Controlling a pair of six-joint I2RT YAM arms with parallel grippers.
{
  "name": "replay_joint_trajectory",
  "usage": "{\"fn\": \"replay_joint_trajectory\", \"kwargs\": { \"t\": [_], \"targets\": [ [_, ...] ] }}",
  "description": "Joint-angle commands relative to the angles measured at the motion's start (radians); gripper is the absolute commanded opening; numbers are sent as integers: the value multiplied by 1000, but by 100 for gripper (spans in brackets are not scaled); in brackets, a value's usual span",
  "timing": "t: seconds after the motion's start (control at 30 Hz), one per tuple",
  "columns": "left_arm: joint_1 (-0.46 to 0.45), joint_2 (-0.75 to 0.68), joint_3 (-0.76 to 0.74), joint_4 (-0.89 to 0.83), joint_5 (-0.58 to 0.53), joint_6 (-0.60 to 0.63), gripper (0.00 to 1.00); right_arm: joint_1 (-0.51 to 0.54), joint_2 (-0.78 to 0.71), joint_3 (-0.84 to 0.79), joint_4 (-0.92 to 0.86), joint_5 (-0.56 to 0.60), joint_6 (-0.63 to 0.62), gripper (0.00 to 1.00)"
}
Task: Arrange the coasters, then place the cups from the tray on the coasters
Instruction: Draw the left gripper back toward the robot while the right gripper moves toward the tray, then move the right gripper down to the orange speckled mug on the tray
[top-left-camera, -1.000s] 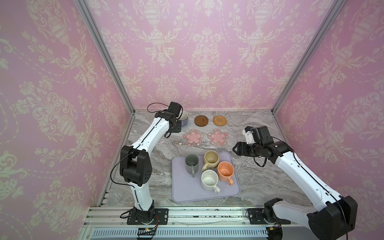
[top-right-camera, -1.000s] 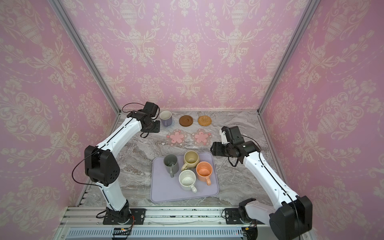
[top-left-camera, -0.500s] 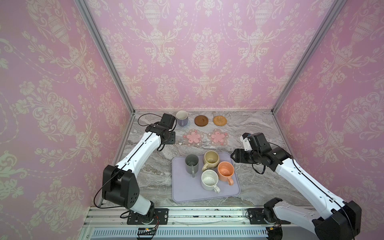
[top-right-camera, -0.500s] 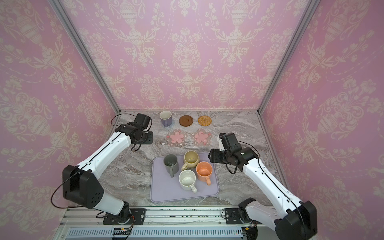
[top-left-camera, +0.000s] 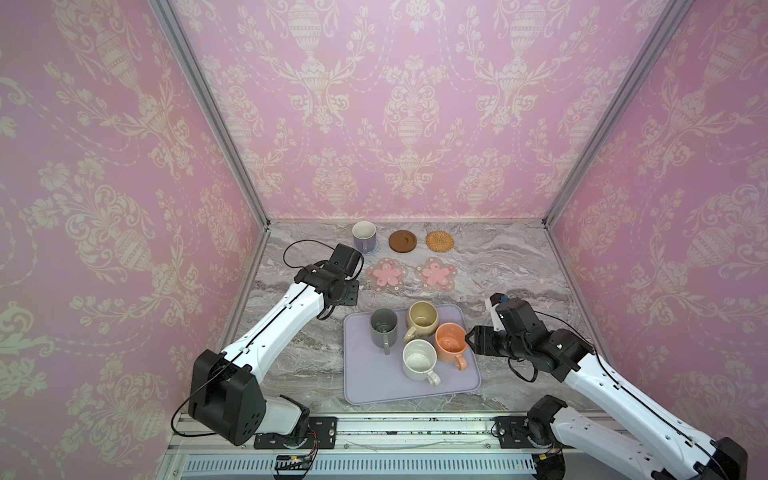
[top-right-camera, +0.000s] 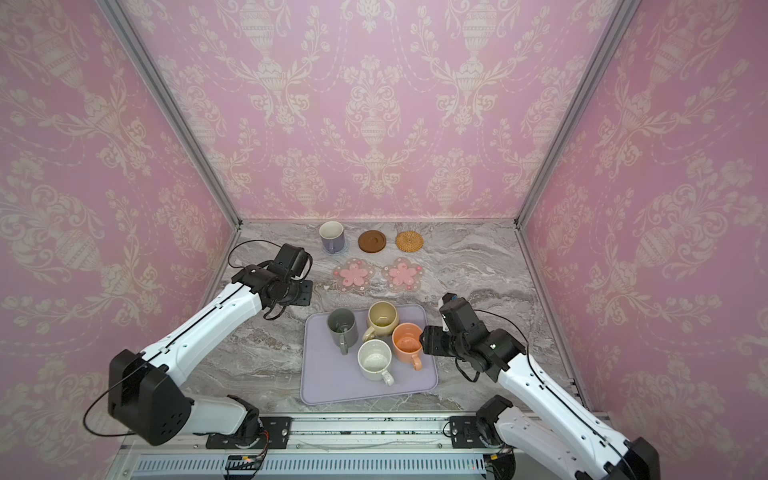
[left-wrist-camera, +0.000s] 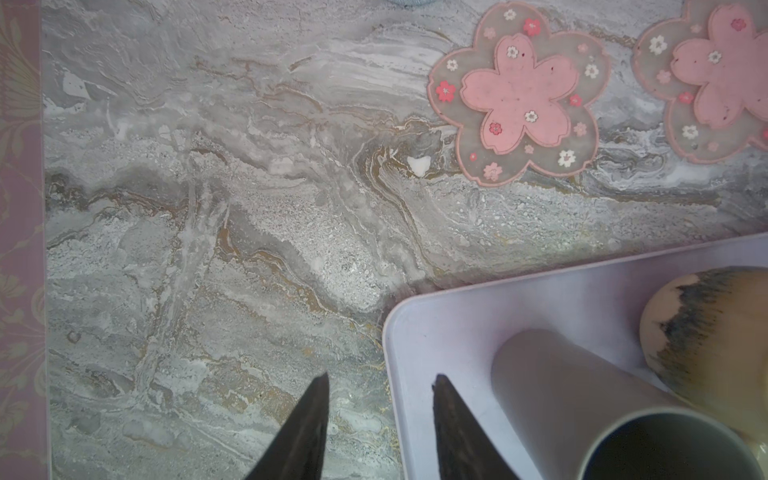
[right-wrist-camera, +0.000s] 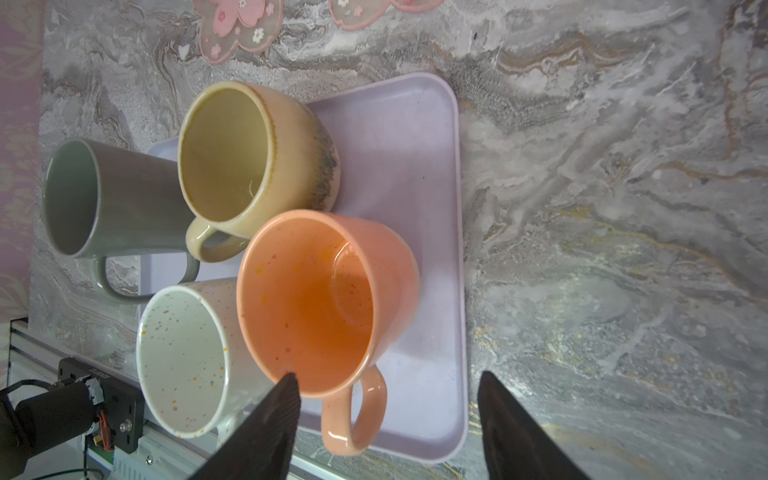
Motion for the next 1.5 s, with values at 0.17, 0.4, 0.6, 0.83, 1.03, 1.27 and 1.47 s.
{"fn": "replay_joint_trajectory", "kwargs": {
  "t": [0.17,0.4,0.6,0.83,1.03,1.27,1.47],
  "targets": [
    [-31,-134,-107,-3,-37,-85,45,49,-113,-10,-98,62,66,69],
    [-46,-159,-110,-39,-27,-89,45,74,-195,-26,-133,68,132,65],
    [-57,-193,-106,-65,-20,-79,46,131,-196,-74,-86,62,188,57],
    [-64,-214,-129,-62,-9,-79,46,264,-81,-36,-115,129,198,49],
    [-65,-182,-123,-24,2,-76,46,339,14,3,-148,180,195,44],
    [-68,-169,-169,29,31,-98,46,390,92,3,-115,163,190,24],
    [-68,-179,-195,42,16,-109,45,430,122,37,-92,147,166,14]
  ]
}}
